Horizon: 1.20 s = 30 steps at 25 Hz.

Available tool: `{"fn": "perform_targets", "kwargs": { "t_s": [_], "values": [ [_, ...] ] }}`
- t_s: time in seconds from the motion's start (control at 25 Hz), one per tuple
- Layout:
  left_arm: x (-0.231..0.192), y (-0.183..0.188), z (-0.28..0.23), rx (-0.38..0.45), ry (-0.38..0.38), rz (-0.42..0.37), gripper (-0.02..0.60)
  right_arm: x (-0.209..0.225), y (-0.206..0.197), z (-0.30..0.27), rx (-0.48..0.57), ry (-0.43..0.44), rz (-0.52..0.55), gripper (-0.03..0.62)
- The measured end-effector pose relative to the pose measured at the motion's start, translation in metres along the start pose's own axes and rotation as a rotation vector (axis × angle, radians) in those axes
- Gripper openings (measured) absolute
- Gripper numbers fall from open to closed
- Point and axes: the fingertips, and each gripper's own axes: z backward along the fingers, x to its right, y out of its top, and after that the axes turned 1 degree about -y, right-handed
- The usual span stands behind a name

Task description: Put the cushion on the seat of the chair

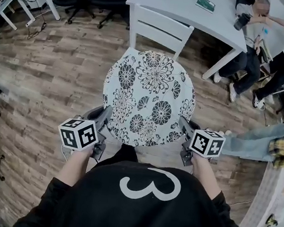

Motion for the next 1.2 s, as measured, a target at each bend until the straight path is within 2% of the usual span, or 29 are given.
{"fn": "perform_targets", "kwargs": {
  "t_s": [0.24, 0.44, 0.64, 0.8, 1.0, 1.2],
  "values": [
    [-0.058, 0.024, -0.029, -0.005, -0.019, -0.009, 0.028, -0.008, 0.023, -0.057, 0.012, -0.037, 0.013, 0.021],
    [-0.012, -0.011, 0.0, -0.004, -0.036, -0.02, 0.028, -0.002, -0.005, 0.011, 0.038, -0.071, 0.009, 0.021],
    [-0.013, -0.039, -0.006, 0.021, -0.042, -0.003, 0.028, 0.011, -0.02, 0.018, 0.042, -0.097, 0.049, 0.021],
    [-0.017, -0.031, 0.001, 0.036, -0.037, 0.006, 0.028, 0.0, -0.011, 0.017, 0.041, -0.106, 0.066, 0.023],
    [0.007, -0.008, 0.045, 0.016, -0.027, 0.052, 0.028, -0.036, 0.009, 0.06, -0.002, -0.142, 0.048, 0.022],
    [-0.004, -0.011, 0.014, -0.024, -0.019, 0.061, 0.028, -0.014, 0.017, 0.037, -0.046, -0.174, 0.042, 0.023]
  ]
}}
